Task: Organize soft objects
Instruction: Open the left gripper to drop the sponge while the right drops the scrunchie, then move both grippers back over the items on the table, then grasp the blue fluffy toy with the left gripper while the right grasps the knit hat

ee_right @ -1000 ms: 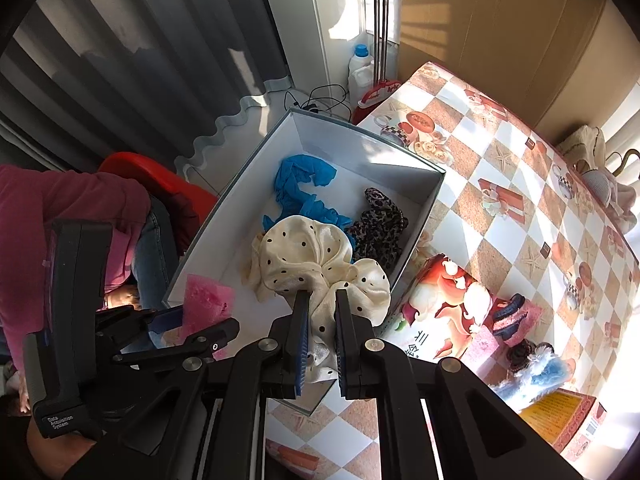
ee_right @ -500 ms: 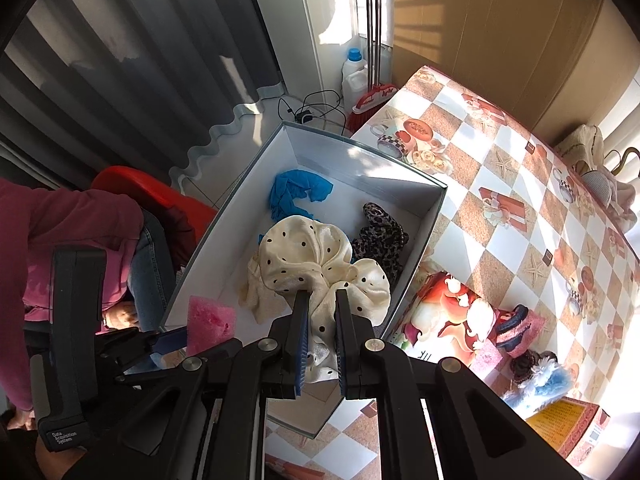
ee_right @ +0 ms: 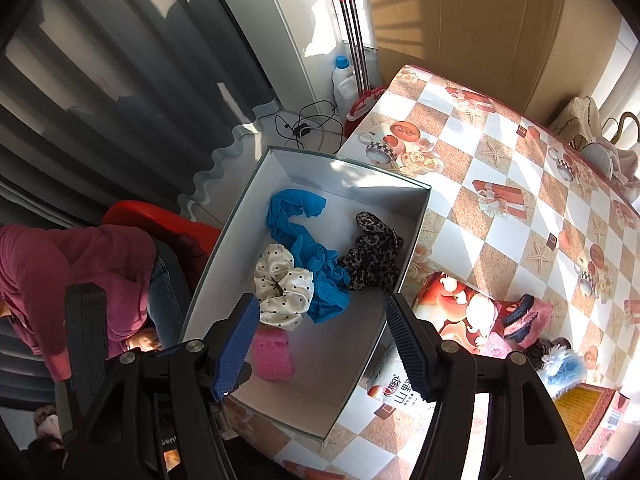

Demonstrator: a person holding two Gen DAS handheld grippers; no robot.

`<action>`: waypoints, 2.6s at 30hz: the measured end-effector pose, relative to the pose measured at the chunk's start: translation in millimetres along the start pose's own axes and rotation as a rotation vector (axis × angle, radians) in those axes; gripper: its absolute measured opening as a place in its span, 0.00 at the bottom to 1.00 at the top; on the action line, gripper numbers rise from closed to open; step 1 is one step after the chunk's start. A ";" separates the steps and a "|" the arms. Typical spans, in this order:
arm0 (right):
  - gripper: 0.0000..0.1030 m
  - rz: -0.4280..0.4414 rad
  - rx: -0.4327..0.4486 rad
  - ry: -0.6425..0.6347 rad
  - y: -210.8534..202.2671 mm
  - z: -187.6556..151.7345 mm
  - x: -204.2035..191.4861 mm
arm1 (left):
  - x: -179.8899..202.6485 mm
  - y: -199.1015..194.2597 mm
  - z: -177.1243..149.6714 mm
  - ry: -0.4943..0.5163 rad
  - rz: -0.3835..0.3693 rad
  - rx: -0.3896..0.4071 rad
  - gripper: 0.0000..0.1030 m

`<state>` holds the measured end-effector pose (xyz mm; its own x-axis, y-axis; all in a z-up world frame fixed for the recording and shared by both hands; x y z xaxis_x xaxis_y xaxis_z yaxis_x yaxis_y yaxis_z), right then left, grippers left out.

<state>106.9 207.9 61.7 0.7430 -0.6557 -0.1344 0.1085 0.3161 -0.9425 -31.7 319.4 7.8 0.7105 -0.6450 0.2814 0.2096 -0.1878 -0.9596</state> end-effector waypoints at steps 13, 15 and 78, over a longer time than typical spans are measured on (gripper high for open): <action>0.65 -0.084 -0.091 -0.175 -5.1 -83.3 -7.2 | 33.0 -16.7 -26.7 0.138 0.089 0.073 0.79; 0.65 -0.088 -0.078 -0.142 -10.5 -87.5 1.0 | 37.0 -17.7 -29.3 0.140 0.089 0.077 0.79; 0.65 -0.166 0.140 0.332 -43.1 -135.5 174.2 | 147.9 107.5 -167.1 0.758 0.060 -0.230 0.24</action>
<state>142.2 -12.8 37.5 0.4567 -0.8843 -0.0968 0.3150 0.2625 -0.9121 -16.3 80.0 -54.0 0.0480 -0.9719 0.2307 -0.0177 -0.2317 -0.9726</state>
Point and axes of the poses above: each gripper's, at about its wrist camera, not at the fingertips, and y roughly the way its jaws point, x to its right, z to its top, the point moved 3 cm from there along y, roughly the way its jaws point, and after that the axes turned 15 degrees about -y, right-handed, at the moved point
